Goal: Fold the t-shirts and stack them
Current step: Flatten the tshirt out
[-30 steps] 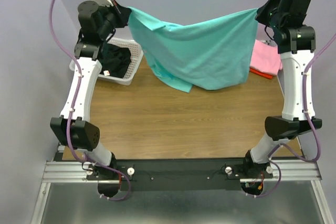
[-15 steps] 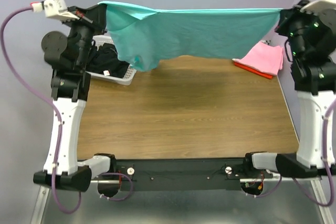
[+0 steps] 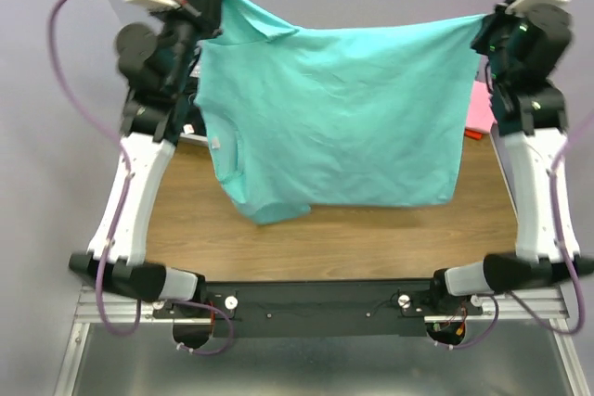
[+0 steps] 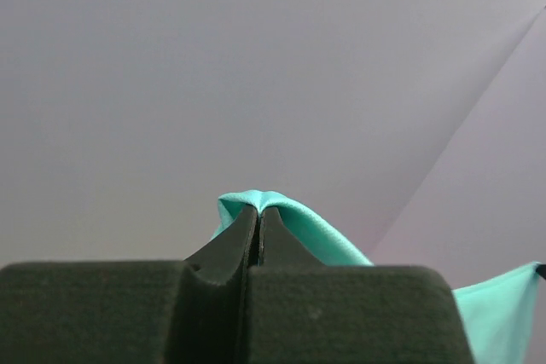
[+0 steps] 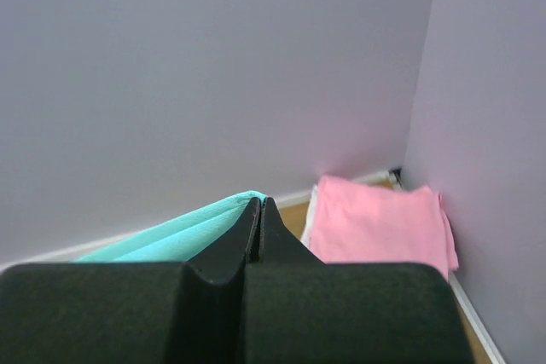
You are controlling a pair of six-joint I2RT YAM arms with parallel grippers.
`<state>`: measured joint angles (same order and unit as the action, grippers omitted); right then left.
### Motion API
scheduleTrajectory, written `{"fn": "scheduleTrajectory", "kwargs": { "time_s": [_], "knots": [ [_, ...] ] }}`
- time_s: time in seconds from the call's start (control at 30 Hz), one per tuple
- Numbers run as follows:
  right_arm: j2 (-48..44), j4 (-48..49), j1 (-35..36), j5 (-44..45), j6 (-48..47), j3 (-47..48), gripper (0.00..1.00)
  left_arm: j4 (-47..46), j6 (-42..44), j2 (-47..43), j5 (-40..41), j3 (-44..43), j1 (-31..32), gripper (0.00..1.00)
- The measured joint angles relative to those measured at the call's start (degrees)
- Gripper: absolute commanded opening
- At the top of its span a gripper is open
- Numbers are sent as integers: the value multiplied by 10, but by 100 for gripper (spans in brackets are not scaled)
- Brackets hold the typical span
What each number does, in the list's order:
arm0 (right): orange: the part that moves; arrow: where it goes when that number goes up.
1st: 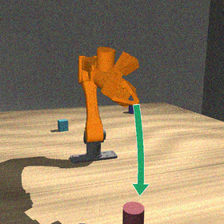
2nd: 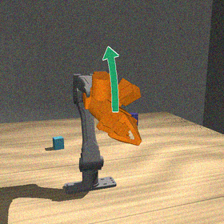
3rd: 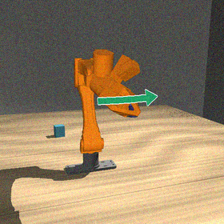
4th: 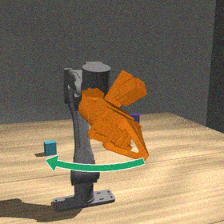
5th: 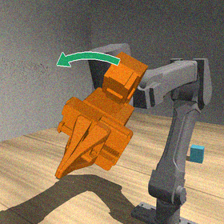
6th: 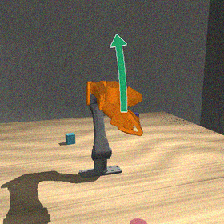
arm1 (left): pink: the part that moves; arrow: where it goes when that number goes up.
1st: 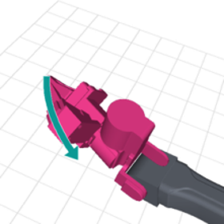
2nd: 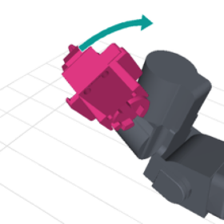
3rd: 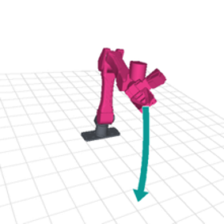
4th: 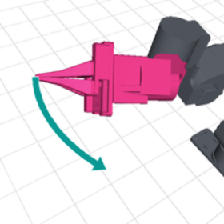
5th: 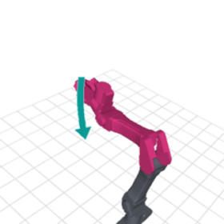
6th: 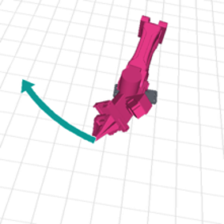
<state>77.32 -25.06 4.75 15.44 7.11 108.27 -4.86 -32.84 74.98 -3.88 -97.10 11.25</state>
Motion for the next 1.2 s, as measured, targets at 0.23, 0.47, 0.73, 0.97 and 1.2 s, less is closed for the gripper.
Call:
{"fn": "scheduleTrajectory", "kwargs": {
  "time_s": [0.23,0.47,0.73,0.97,1.2],
  "knots": [
    [153,-10,-2,15,0,-10,0,28,9,181,-9,-88,40,0],
    [181,-15,-7,27,0,2,0,56,33,279,-43,-208,45,0],
    [118,-11,-7,32,-1,-19,1,68,68,239,-60,-205,47,0],
    [-28,-10,-7,15,6,-118,1,73,128,88,-54,-78,46,0],
    [-174,-14,-7,6,9,-184,0,62,173,-76,-28,17,46,0]
  ]
}}
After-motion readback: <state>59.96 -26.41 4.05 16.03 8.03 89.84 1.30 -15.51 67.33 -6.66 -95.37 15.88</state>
